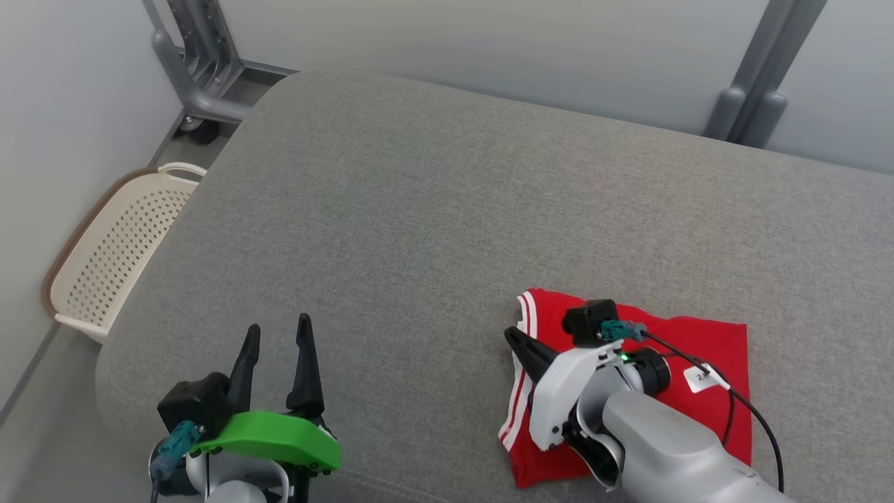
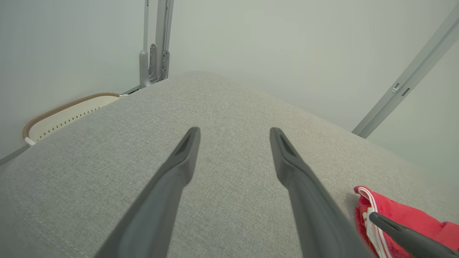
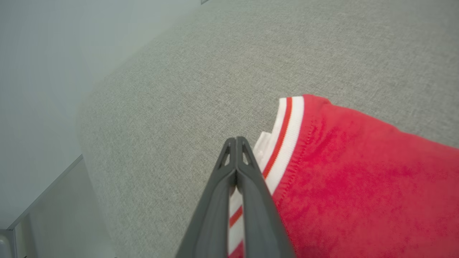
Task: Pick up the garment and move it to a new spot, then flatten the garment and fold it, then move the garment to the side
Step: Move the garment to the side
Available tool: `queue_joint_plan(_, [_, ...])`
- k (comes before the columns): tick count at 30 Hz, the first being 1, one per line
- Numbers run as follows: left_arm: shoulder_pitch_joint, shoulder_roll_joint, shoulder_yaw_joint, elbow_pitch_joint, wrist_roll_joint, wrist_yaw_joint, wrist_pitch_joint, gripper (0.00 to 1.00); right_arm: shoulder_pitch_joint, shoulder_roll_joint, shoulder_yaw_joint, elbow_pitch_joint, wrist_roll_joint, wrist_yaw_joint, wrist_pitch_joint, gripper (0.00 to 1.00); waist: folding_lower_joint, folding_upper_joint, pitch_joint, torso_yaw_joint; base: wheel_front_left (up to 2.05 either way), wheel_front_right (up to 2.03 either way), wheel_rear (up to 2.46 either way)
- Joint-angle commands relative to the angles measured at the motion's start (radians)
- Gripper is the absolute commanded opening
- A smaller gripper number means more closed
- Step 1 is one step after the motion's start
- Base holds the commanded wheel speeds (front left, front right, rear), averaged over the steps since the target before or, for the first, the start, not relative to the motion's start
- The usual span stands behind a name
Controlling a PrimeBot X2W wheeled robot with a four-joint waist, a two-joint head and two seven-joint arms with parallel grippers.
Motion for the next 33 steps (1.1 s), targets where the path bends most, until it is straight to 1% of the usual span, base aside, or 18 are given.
queue_joint_plan(1, [0.002,0.003,0.004,0.001,0.001,0.002,-0.004,1.00,-0.012,-0.004,0.002,-0.006,0.004,0.000,-0.006,0.00,0.0000,0.0000,-0.009,-0.021,0.00,0.00,0.00])
queue_joint_plan(5, [0.010,0.009,0.004,-0.004,0.002,0.003,-0.004,1.00,-0.048,-0.005,-0.020,-0.024,-0.005,0.000,-0.016,0.00,0.0000,0.0000,-0.027,-0.061,0.00,0.00,0.00])
queue_joint_plan(7, [0.014,0.011,0.004,-0.009,0.003,0.006,-0.003,1.00,-0.070,-0.012,-0.058,-0.048,-0.025,0.000,-0.017,0.00,0.0000,0.0000,-0.034,-0.085,0.00,0.00,0.00])
queue_joint_plan(8, [0.016,0.012,0.005,-0.012,0.003,0.008,-0.003,1.00,-0.074,-0.021,-0.085,-0.066,-0.040,0.000,-0.017,0.08,0.0000,0.0000,-0.037,-0.097,0.00,0.00,0.00])
queue_joint_plan(9, [0.017,0.013,0.004,-0.015,0.004,0.009,-0.003,1.00,-0.068,-0.029,-0.110,-0.080,-0.059,0.000,-0.017,0.28,0.0000,0.0000,-0.040,-0.109,0.00,0.00,0.00])
queue_joint_plan(11, [0.022,0.015,0.004,-0.021,0.005,0.010,-0.002,1.00,-0.054,-0.041,-0.169,-0.121,-0.098,0.000,-0.017,0.55,0.0000,0.0000,-0.047,-0.134,0.00,0.00,0.00])
queue_joint_plan(12, [0.024,0.016,0.004,-0.023,0.005,0.011,-0.001,1.00,-0.044,-0.047,-0.197,-0.140,-0.118,0.000,-0.017,0.87,0.0000,0.0000,-0.050,-0.147,0.00,0.00,0.00])
queue_joint_plan(13, [0.026,0.017,0.004,-0.025,0.005,0.012,-0.001,1.00,-0.032,-0.053,-0.228,-0.160,-0.142,0.000,-0.017,1.00,0.0000,0.0000,-0.053,-0.159,0.00,0.00,0.00])
queue_joint_plan(20, [0.037,0.019,0.006,-0.048,0.010,0.018,-0.004,1.00,0.076,-0.086,-0.424,-0.297,-0.272,0.000,-0.017,1.00,0.0000,0.0000,-0.072,-0.241,0.00,0.00,0.00])
queue_joint_plan(21, [0.040,0.021,0.008,-0.052,0.012,0.022,-0.004,1.00,0.108,-0.097,-0.463,-0.324,-0.306,0.000,-0.017,1.00,0.0000,0.0000,-0.077,-0.262,0.00,0.00,0.00])
queue_joint_plan(26, [0.048,0.025,0.013,-0.059,0.012,0.029,-0.005,1.00,0.188,-0.119,-0.530,-0.360,-0.355,0.000,-0.013,1.00,0.0000,0.0000,-0.087,-0.307,0.00,0.00,0.00])
queue_joint_plan(33, [0.057,0.024,0.012,-0.062,0.011,0.033,-0.006,1.00,0.271,-0.152,-0.584,-0.413,-0.377,0.000,0.073,1.00,0.0000,0.0000,-0.097,-0.338,0.00,0.00,0.00])
